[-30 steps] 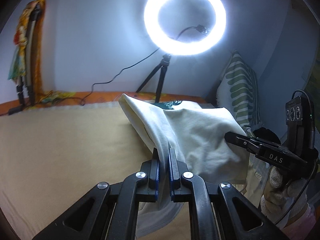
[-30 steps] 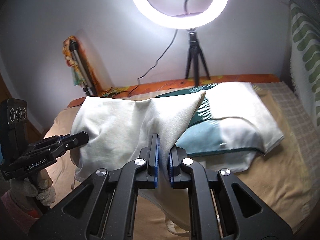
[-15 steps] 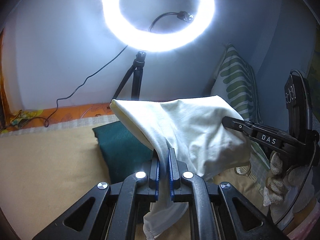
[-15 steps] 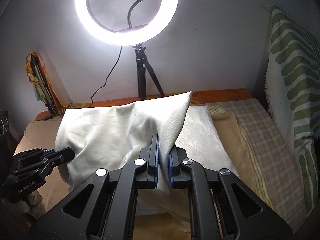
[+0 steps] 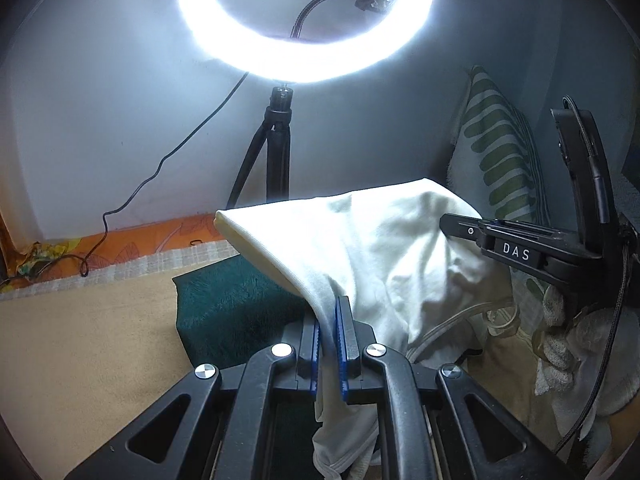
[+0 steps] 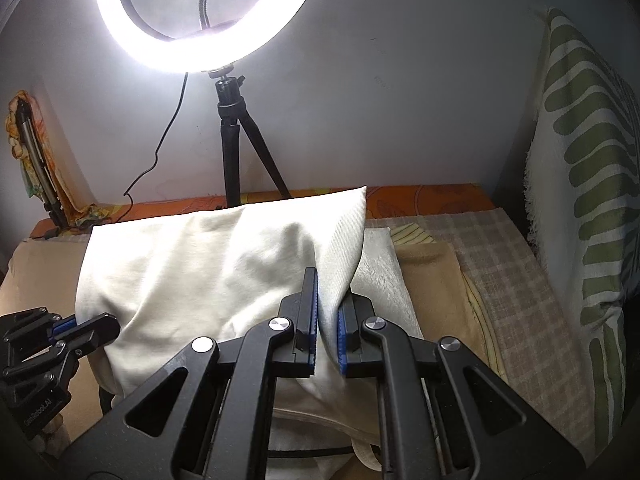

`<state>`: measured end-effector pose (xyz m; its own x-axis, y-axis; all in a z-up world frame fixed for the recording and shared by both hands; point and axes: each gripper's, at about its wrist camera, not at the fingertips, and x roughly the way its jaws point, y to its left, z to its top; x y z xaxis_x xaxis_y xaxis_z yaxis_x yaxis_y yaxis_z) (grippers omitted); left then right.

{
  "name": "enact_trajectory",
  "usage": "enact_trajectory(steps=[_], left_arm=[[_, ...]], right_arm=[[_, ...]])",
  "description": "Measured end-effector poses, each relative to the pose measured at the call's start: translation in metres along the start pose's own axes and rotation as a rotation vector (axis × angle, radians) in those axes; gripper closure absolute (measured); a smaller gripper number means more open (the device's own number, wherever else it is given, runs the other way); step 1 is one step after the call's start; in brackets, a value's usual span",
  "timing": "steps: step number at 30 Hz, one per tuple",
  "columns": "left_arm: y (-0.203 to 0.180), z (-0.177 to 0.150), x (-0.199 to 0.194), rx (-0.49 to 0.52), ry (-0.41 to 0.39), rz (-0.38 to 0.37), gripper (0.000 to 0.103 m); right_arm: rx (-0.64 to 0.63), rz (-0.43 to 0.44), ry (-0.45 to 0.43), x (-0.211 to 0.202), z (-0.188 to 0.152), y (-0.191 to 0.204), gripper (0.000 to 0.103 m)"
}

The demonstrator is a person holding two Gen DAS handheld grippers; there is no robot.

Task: Fold small clothes
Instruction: 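Lift the folded tank top with both tools and carry it toward the green cloth, then lower the tank top onto the green cloth and open both tools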

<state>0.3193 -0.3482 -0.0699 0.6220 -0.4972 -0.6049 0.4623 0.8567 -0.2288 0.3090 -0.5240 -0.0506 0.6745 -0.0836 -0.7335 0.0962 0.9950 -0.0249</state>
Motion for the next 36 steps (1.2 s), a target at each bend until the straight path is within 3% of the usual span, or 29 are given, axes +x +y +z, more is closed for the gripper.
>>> enact_trajectory(steps=[7, 8, 10, 11, 24, 33, 36], left_arm=[[-0.006, -0.002, -0.001, 0.047, -0.004, 0.053, 0.094], [-0.006, -0.002, -0.003, 0.046, -0.007, 0.058, 0.091], [-0.006, -0.001, -0.009, 0.044, -0.020, 0.060, 0.087], [-0.006, -0.001, -0.012, 0.046, -0.023, 0.061, 0.087], [-0.013, 0.006, -0.073, 0.056, -0.075, 0.054, 0.087], [-0.025, 0.006, -0.134, 0.080, -0.132, 0.053, 0.087], [-0.027, 0.000, -0.158, 0.088, -0.149, 0.051, 0.082]], right_arm=[[0.002, -0.051, 0.029, 0.012, -0.003, 0.002, 0.094], [0.004, -0.059, 0.030, 0.011, -0.002, 0.002, 0.091], [0.009, -0.071, 0.020, 0.007, -0.002, 0.002, 0.076], [0.010, -0.072, 0.014, 0.004, -0.001, 0.002, 0.075], [0.025, -0.072, -0.028, -0.049, 0.005, 0.013, 0.075], [0.023, -0.073, -0.078, -0.112, 0.009, 0.035, 0.075], [0.018, -0.078, -0.094, -0.138, 0.005, 0.046, 0.075]])
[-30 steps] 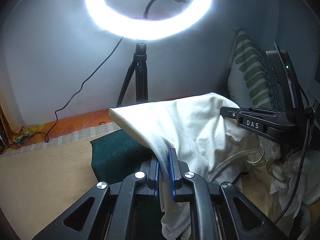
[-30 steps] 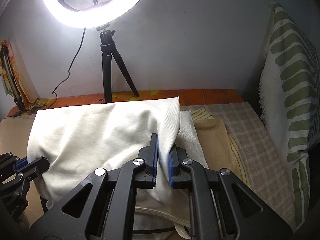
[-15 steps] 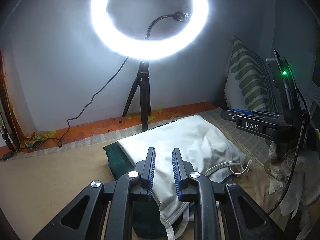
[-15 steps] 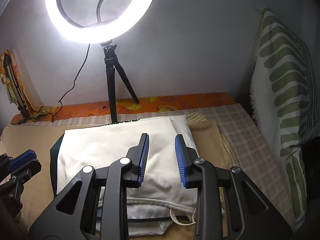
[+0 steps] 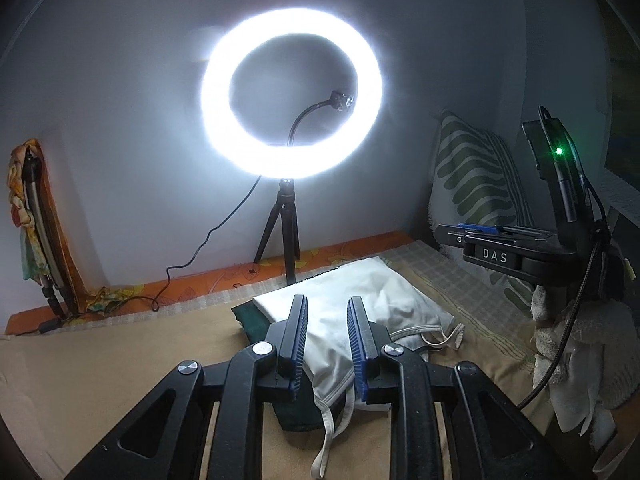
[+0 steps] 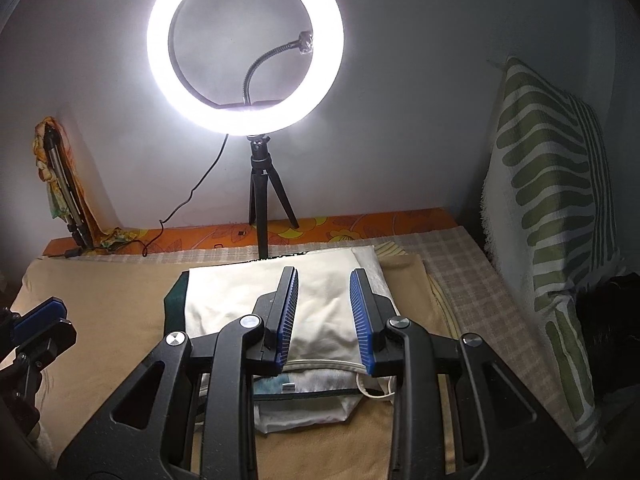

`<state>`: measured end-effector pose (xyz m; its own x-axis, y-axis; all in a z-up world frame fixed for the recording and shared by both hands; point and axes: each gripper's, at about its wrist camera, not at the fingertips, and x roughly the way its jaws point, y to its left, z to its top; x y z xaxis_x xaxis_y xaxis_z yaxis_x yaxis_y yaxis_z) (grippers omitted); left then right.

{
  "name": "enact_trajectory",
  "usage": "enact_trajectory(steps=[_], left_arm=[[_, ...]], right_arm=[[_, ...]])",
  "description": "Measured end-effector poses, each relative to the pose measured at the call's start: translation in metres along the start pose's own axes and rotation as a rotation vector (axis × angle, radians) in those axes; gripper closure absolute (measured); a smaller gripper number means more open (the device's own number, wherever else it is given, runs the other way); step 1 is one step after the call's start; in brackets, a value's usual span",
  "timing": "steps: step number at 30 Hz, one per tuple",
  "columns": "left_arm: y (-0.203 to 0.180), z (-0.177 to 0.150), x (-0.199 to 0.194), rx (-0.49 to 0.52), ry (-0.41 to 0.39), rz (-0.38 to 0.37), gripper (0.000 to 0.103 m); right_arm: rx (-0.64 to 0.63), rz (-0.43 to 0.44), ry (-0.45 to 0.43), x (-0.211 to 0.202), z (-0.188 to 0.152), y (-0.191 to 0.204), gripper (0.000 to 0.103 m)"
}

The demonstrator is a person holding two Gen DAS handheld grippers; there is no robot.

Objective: Fold small clothes

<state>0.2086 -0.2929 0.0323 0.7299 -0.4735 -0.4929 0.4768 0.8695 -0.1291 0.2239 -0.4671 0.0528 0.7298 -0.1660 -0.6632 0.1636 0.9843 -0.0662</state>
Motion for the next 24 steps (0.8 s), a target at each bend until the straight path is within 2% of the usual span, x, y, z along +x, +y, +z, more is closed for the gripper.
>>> enact_trajectory(steps=[4, 8, 12, 16, 19, 21, 24], left_arm=[[0.000, -0.005, -0.034, 0.012, -0.018, -0.003, 0.082], [0.001, -0.013, -0.065, 0.019, -0.036, -0.009, 0.076], [0.000, -0.026, -0.098, 0.040, -0.053, -0.011, 0.071], [0.002, -0.041, -0.129, 0.061, -0.068, -0.005, 0.068], [0.006, -0.054, -0.148, 0.054, -0.067, -0.005, 0.057], [0.008, -0.063, -0.160, 0.059, -0.073, 0.001, 0.046], [0.009, -0.075, -0.174, 0.061, -0.076, 0.006, 0.038]], right_arm=[[0.008, 0.009, -0.020, -0.033, -0.007, 0.011, 0.075], [0.006, 0.010, -0.057, -0.065, -0.020, 0.022, 0.074], [0.018, 0.020, -0.078, -0.097, -0.035, 0.034, 0.064], [0.021, 0.022, -0.098, -0.124, -0.049, 0.048, 0.062], [0.021, 0.005, -0.108, -0.139, -0.061, 0.059, 0.052], [0.025, 0.006, -0.113, -0.145, -0.068, 0.065, 0.050], [0.018, -0.006, -0.118, -0.152, -0.081, 0.077, 0.045]])
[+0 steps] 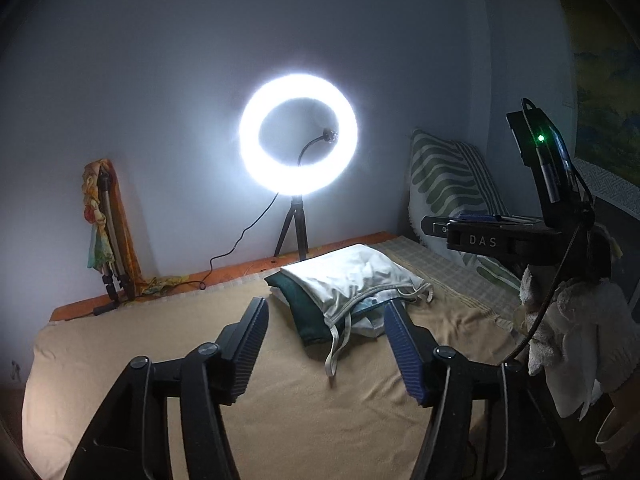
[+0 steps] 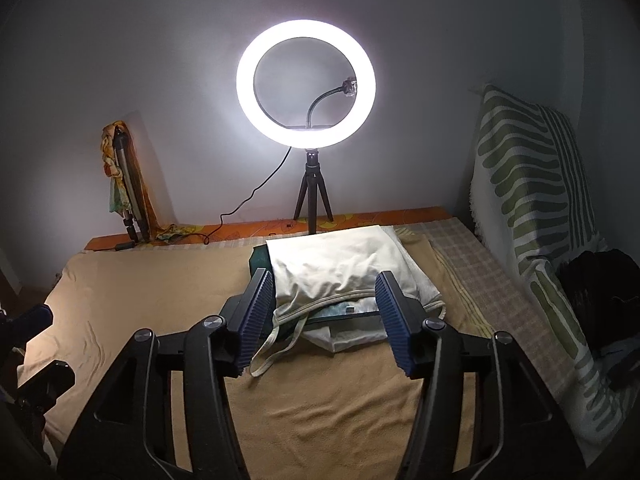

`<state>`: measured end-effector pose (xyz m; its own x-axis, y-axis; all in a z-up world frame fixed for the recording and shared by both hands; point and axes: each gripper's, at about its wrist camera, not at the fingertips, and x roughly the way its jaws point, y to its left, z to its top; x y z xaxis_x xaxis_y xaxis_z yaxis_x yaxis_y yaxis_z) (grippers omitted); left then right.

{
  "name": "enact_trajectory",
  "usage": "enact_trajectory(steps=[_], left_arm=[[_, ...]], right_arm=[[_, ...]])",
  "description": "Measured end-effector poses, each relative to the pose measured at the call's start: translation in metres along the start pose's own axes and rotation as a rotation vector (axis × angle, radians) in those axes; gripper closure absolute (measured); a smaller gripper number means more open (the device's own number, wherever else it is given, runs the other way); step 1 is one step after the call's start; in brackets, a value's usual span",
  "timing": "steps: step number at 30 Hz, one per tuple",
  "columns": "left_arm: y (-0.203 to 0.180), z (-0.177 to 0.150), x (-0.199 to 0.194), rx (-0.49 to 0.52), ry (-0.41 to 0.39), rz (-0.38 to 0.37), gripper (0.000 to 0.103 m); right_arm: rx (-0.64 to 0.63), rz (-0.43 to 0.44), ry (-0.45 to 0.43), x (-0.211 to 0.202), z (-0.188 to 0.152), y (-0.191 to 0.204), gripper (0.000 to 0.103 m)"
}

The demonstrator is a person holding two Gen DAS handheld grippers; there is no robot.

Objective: Fold small clothes

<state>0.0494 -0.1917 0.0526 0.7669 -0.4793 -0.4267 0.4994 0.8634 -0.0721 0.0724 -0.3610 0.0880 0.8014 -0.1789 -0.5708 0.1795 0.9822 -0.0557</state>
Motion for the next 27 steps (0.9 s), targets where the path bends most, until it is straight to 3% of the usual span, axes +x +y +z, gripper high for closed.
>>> enact_trajectory(steps=[8, 15, 22, 27], left_arm=[[0.009, -0.023, -0.022, -0.001, 0.006, 0.023, 0.017], [0.015, -0.031, -0.034, -0.003, -0.016, 0.033, 0.003], [0.020, -0.035, -0.040, -0.008, -0.036, 0.057, 0.000], [0.024, -0.042, -0.034, 0.001, -0.017, 0.069, 0.000]], right_arm=[[-0.016, -0.018, 0.008, -0.005, -0.034, 0.027, 0.036], [0.006, -0.024, -0.018, -0.013, -0.048, 0.034, 0.012], [-0.012, -0.034, -0.038, -0.013, -0.057, 0.046, 0.000], [0.001, -0.033, -0.049, -0.011, -0.066, 0.050, 0.000]])
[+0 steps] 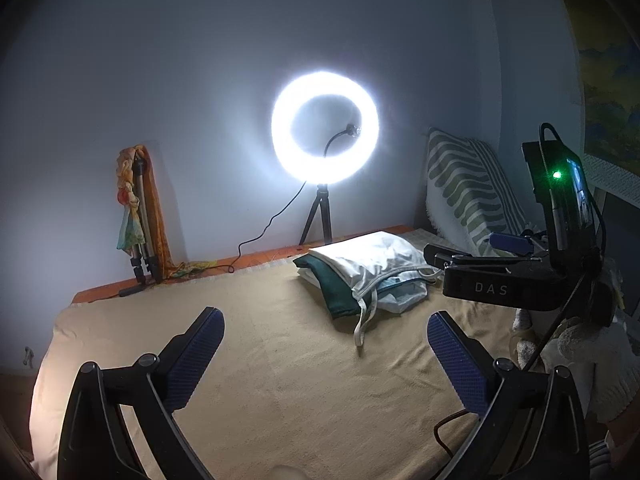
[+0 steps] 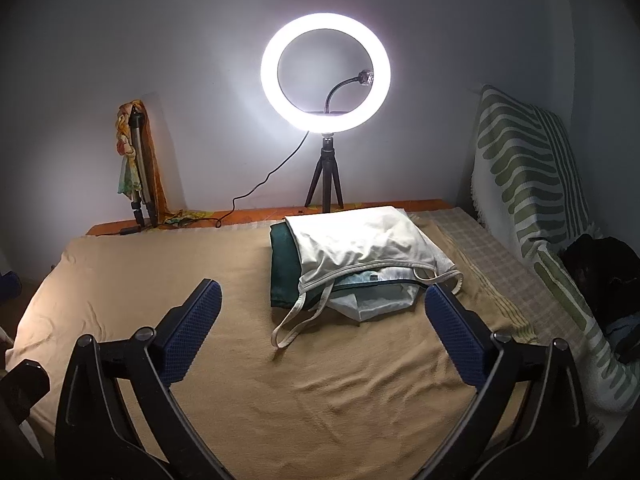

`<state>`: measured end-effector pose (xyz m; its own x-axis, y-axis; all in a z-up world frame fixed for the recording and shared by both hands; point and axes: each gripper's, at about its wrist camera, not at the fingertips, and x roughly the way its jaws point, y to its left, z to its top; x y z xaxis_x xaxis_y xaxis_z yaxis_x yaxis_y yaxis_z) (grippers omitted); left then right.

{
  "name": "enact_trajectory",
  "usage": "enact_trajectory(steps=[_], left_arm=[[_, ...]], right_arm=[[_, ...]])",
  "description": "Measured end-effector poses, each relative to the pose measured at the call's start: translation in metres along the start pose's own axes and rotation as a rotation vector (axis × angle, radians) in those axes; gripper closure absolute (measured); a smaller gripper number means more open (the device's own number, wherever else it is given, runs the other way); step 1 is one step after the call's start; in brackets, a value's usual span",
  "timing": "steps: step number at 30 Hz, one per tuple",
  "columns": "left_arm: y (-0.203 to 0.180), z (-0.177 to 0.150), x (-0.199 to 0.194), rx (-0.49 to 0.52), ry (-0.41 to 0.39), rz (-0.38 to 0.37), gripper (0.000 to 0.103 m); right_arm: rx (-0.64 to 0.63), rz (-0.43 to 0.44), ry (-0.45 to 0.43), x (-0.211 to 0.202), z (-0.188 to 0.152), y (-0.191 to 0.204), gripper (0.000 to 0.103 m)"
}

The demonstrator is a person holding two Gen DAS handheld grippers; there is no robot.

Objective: Fold small clothes

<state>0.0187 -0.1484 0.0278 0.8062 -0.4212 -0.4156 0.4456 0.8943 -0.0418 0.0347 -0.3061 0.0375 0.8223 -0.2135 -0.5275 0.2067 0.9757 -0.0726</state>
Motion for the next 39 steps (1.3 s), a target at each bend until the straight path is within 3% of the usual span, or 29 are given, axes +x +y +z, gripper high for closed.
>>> enact_trajectory(steps=[7, 16, 39], left_arm=[[-0.001, -0.009, 0.004, 0.049, 0.017, 0.054, 0.000], [0.007, -0.016, 0.007, 0.025, 0.033, 0.087, 0.000], [0.009, -0.020, 0.005, 0.019, 0.037, 0.104, 0.000]], right_arm=[[0.017, -0.028, -0.012, 0.013, -0.019, 0.000, 0.000], [0.016, 0.001, 0.006, 0.018, -0.028, 0.005, 0.000], [0.112, 0.015, 0.010, 0.015, -0.033, -0.013, 0.000]])
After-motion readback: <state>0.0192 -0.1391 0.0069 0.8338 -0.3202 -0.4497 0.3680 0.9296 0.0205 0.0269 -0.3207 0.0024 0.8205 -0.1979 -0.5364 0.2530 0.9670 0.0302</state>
